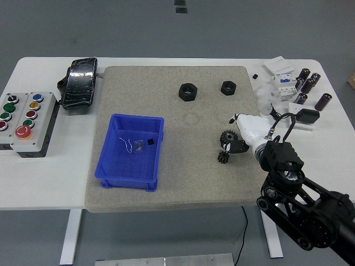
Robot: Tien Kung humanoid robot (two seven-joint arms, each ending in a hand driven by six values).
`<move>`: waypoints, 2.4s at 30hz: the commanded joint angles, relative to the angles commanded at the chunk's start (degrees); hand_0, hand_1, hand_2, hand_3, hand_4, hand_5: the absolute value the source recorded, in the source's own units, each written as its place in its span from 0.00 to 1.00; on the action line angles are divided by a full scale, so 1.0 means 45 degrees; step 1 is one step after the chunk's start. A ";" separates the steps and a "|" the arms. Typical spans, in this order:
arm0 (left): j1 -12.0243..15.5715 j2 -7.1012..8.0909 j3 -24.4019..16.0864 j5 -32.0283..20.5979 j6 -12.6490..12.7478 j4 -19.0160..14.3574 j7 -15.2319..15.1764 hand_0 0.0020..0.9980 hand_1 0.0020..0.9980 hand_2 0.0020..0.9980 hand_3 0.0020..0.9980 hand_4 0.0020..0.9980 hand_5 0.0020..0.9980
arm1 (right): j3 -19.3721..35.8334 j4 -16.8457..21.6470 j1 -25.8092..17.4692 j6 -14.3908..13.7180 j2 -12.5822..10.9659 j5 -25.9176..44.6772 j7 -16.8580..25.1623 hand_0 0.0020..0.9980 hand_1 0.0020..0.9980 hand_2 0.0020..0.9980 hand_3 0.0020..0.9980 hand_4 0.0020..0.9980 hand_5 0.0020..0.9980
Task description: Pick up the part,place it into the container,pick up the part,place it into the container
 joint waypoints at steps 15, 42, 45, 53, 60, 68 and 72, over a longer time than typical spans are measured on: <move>-0.0028 -0.0006 0.0040 -0.0011 -0.0008 0.0000 -0.0004 0.67 0.69 0.66 0.65 0.70 0.32 | -0.0184 -0.1333 0.0487 -0.0002 0.0474 0.0000 0.0000 0.41 0.62 0.76 0.77 0.87 0.38; -0.0015 0.0030 0.0151 -0.0201 0.0023 0.0000 -0.0140 0.67 0.69 0.66 0.65 0.70 0.32 | -0.0622 -0.2102 0.0705 -0.0746 0.0320 0.0321 0.0612 0.37 0.43 0.29 0.44 0.30 0.04; 0.0001 0.0027 0.0135 -0.0189 0.0025 0.0000 -0.0138 0.67 0.69 0.66 0.65 0.70 0.32 | -0.0737 -0.1755 0.0780 -0.1063 0.0207 0.0363 0.0817 0.37 0.43 0.29 0.44 0.30 0.04; 0.0001 0.0018 0.0058 -0.0083 0.0015 0.0000 -0.0122 0.67 0.69 0.66 0.65 0.70 0.33 | -0.2109 -0.0225 0.1782 -0.1874 0.0045 0.1109 0.1654 0.38 0.43 0.28 0.44 0.29 0.04; -0.0076 0.0046 0.0005 0.0036 -0.0003 0.0000 -0.0092 0.67 0.69 0.66 0.65 0.70 0.33 | -0.4167 0.0146 0.3333 -0.2775 0.0594 0.2303 0.3226 0.43 0.44 0.28 0.45 0.30 0.03; -0.0093 0.0048 -0.0037 0.0101 -0.0019 0.0000 -0.0034 0.67 0.69 0.66 0.65 0.70 0.33 | -0.6215 -0.0419 0.4559 -0.2174 0.1008 0.2389 0.3946 0.57 0.60 0.50 0.49 0.41 0.00; -0.0076 0.0042 -0.0101 0.0166 -0.0019 0.0000 -0.0007 0.67 0.69 0.66 0.65 0.70 0.34 | -0.6497 -0.0655 0.4771 -0.1570 0.1133 0.2266 0.3882 0.71 0.80 0.79 0.59 0.48 0.00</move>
